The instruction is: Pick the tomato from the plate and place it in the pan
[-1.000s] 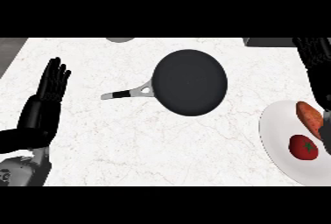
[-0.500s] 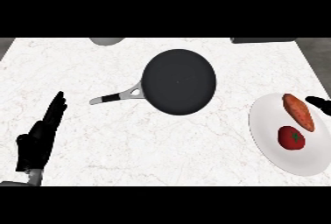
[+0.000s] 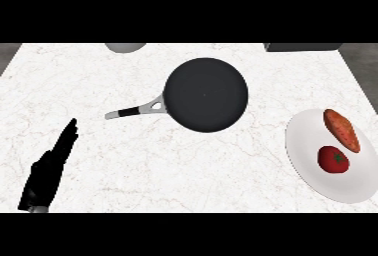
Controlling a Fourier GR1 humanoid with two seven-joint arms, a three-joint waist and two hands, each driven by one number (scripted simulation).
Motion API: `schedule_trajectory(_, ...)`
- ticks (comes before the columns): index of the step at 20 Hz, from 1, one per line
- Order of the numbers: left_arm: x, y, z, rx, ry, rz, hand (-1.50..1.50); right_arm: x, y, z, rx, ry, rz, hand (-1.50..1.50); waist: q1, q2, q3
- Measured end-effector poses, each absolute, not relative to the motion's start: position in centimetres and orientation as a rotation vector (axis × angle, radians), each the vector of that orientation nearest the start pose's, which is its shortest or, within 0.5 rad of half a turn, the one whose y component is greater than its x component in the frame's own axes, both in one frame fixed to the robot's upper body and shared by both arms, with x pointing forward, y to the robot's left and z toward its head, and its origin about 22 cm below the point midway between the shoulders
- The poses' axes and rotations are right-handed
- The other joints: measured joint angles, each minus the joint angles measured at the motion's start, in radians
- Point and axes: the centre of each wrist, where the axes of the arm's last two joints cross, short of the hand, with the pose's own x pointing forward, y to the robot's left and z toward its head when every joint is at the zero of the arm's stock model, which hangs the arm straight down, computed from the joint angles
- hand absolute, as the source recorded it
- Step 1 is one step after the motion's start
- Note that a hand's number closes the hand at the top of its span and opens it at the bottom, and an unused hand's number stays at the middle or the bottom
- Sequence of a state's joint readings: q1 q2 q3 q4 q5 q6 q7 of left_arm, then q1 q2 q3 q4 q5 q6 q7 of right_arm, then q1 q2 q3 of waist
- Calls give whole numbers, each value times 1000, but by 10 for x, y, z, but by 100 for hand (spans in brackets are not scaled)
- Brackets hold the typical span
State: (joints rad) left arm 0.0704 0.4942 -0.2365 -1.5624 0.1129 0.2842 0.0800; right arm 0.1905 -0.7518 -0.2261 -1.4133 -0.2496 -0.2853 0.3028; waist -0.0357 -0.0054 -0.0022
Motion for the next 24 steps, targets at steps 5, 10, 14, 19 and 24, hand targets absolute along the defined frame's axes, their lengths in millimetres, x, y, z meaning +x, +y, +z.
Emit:
schedule_trajectory(5,218,294,6,351,-1377,-246,0,181,-468,105,-754,-980,20,-150,17,2,0)
schedule_trajectory(10,215,292,8,341,-1383,-256,0,197,-465,137,-650,-940,154,-150,34,4,1)
schedule_trajectory(14,213,291,6,337,-1388,-261,0,217,-453,152,-619,-881,223,-150,42,6,1)
schedule_trajectory(19,218,285,11,335,-1388,-262,0,246,-437,163,-575,-789,271,-150,49,7,2)
schedule_trajectory(24,218,282,10,325,-1386,-265,0,271,-422,164,-538,-708,349,-150,51,7,2)
